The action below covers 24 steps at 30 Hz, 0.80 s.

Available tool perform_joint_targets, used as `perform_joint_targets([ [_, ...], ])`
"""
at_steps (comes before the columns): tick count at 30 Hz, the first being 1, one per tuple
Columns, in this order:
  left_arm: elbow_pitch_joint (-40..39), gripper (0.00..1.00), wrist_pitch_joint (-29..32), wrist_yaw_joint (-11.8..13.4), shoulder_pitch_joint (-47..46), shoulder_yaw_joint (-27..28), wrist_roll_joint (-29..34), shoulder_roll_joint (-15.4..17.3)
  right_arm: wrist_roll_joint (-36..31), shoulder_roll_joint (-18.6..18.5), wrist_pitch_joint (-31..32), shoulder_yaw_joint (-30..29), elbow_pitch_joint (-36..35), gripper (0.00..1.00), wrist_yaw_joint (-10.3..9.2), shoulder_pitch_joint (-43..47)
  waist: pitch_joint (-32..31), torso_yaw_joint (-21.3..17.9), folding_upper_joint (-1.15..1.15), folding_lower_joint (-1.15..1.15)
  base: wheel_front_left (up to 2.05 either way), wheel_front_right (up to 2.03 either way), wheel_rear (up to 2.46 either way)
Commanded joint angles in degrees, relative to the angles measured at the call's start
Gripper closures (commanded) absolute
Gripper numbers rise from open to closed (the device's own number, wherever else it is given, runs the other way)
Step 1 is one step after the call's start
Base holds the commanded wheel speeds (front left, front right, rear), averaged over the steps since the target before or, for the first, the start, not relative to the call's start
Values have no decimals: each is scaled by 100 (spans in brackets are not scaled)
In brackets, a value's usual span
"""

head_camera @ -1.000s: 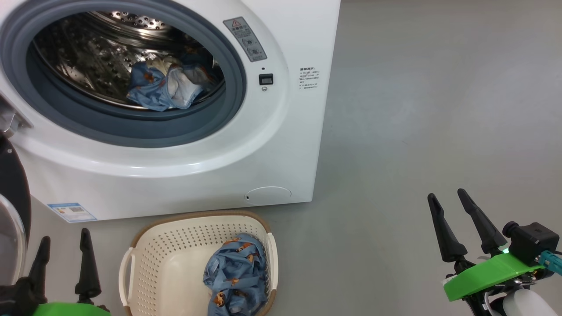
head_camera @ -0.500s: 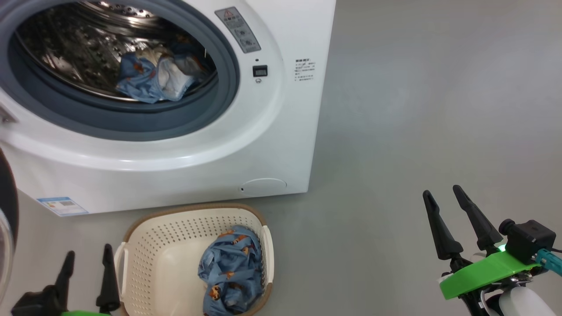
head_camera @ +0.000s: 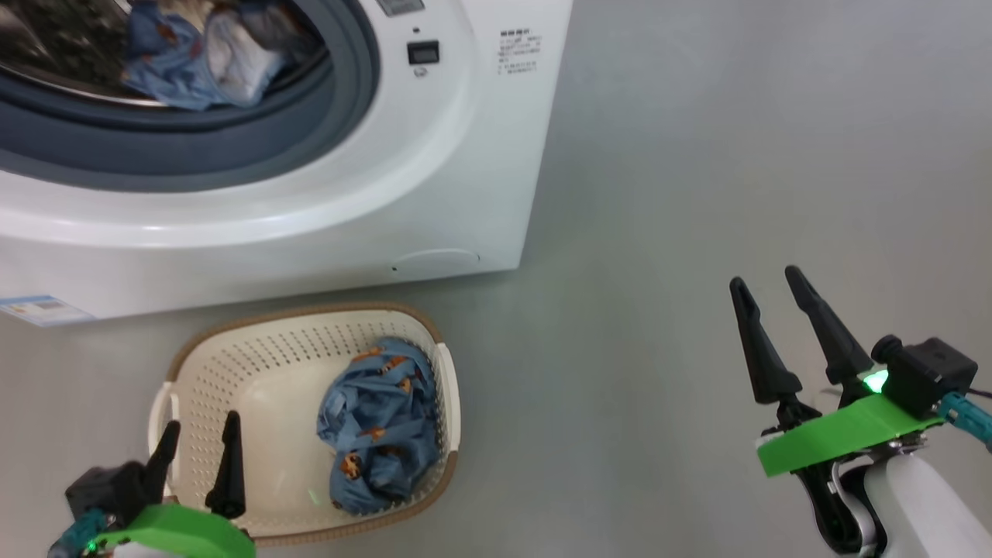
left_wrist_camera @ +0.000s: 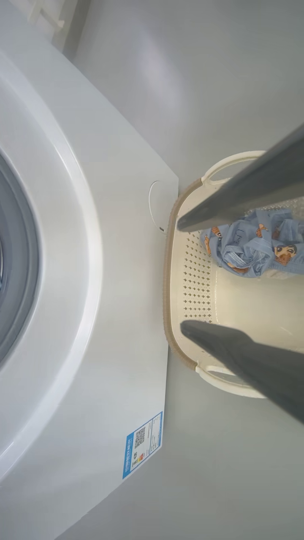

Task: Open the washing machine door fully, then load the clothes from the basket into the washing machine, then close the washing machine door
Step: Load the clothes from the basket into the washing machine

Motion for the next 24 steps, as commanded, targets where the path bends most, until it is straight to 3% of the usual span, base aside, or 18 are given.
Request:
perform_joint_targets([
  [1, 20, 0, -38, -20, -161, 123, -63, 186, -88, -25, -46, 100, -164, 0, 42, -116, 381, -148, 0, -1, 0, 0, 0],
  [14, 1381, 0, -38, -20, -1298, -764, -540, 557, -223, 224, -46, 247, -287, 0, 42, -727, 1370, -464, 0, -1, 0, 0, 0],
  [24, 1941, 0, -38, -20, -2033, -1466, -866, 768, -297, 385, -46, 350, -394, 0, 42, -1095, 2013, -636, 0, -1, 0, 0, 0],
])
